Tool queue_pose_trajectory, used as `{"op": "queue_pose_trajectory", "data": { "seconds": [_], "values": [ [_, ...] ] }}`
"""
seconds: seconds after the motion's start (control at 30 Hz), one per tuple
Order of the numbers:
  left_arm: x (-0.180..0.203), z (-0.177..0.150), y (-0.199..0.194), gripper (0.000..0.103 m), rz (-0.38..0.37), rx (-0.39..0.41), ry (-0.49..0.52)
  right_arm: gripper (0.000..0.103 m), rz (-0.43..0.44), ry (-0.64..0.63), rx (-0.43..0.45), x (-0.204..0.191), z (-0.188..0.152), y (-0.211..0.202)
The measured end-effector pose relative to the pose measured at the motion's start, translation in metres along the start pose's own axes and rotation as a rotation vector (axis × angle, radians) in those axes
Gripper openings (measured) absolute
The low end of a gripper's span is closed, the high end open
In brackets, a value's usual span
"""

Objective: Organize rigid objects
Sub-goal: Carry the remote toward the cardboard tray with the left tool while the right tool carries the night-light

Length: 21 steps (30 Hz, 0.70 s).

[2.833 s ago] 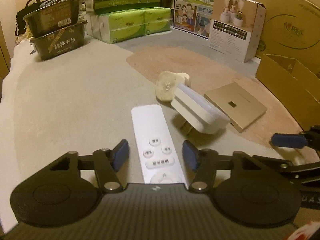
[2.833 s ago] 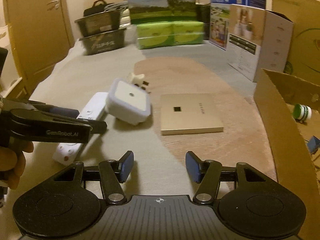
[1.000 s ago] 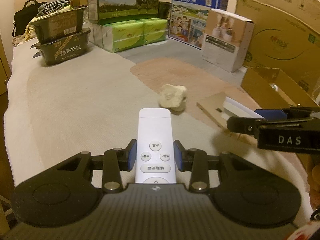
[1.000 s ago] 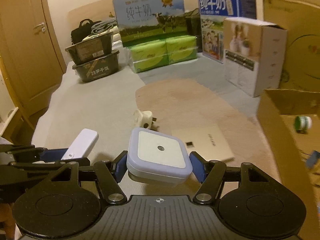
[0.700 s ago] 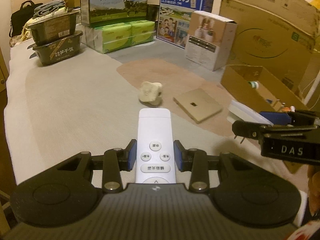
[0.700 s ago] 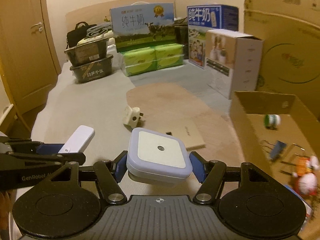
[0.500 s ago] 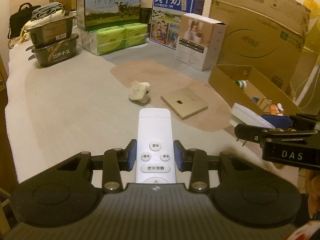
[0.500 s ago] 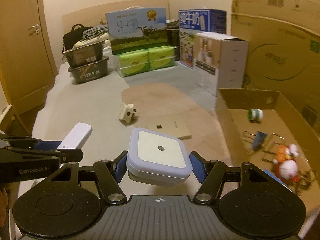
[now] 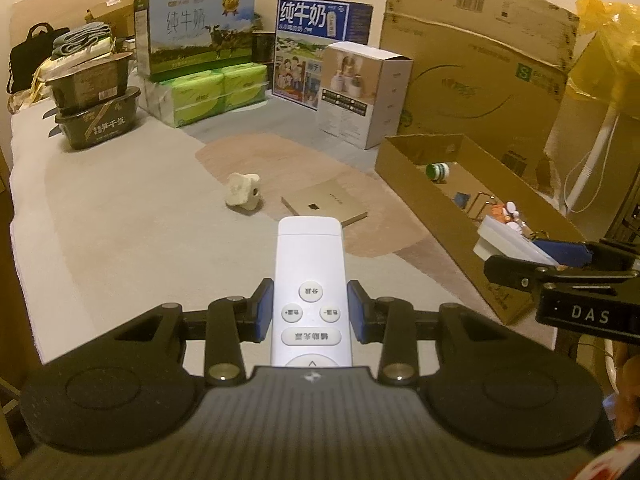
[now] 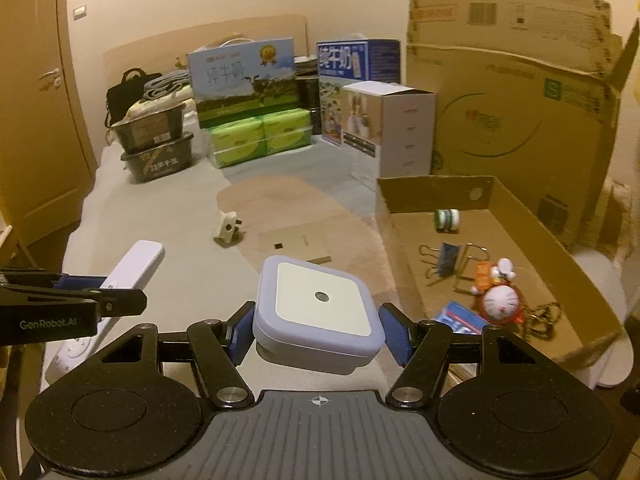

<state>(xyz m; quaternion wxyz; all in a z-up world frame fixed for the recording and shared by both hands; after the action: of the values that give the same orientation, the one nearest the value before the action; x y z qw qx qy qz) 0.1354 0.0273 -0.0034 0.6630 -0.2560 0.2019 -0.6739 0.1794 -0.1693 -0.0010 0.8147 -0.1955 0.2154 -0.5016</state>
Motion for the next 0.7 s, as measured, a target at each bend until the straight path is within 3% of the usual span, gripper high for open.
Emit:
{"op": "queue_pose_trajectory", "data": {
  "seconds": [0.7],
  "values": [
    [0.048,0.010,-0.002,0.035,-0.069,0.018,0.054,0.065,-0.106,0.047,0.017,0.055,-0.006,-0.039]
  ]
}}
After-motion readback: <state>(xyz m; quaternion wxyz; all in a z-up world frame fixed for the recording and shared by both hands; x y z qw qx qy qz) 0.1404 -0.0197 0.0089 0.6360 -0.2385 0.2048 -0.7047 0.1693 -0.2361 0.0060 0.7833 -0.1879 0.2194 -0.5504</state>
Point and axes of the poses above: each gripper's, at about its wrist camera, not at the fingertips, and y roughly the way its jaws point, x to its right, z to its top, the point moved 5 cm from there along y, roughly the way its jaws point, and after that the axes turned 4 degrees about x, right-handed, at the moved point
